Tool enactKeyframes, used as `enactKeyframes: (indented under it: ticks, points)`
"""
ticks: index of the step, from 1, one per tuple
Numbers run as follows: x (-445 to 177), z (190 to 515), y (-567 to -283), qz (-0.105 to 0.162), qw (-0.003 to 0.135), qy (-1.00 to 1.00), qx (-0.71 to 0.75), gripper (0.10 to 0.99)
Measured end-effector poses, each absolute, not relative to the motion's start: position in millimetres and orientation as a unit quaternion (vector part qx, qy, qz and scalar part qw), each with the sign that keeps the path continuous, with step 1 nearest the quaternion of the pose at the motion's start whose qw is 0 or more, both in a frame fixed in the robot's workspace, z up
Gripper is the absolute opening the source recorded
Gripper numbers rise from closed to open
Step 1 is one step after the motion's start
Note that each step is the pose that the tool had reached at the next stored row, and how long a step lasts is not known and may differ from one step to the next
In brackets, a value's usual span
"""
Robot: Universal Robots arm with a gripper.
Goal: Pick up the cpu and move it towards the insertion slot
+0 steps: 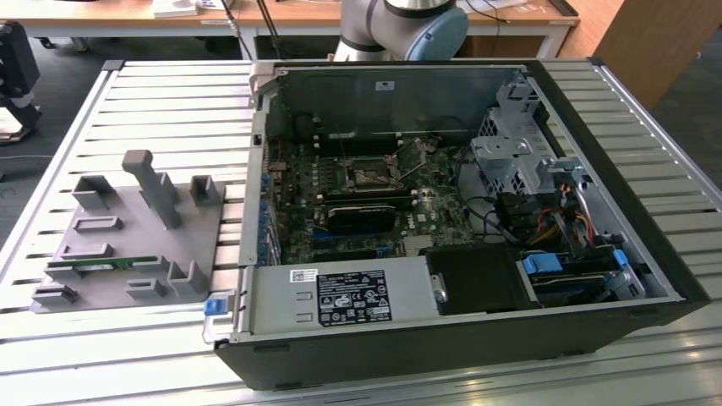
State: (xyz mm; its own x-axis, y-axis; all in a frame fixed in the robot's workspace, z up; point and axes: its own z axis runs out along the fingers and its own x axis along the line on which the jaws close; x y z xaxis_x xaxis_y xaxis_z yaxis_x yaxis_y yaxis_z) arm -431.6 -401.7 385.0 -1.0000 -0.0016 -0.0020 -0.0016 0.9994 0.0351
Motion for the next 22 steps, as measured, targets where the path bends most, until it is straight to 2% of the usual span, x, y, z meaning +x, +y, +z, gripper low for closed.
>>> enactKeyframes:
  ticks: [22]
  points:
    - [-394, 385, -401, 0.029, 0.001, 1.000, -0.001, 0.537]
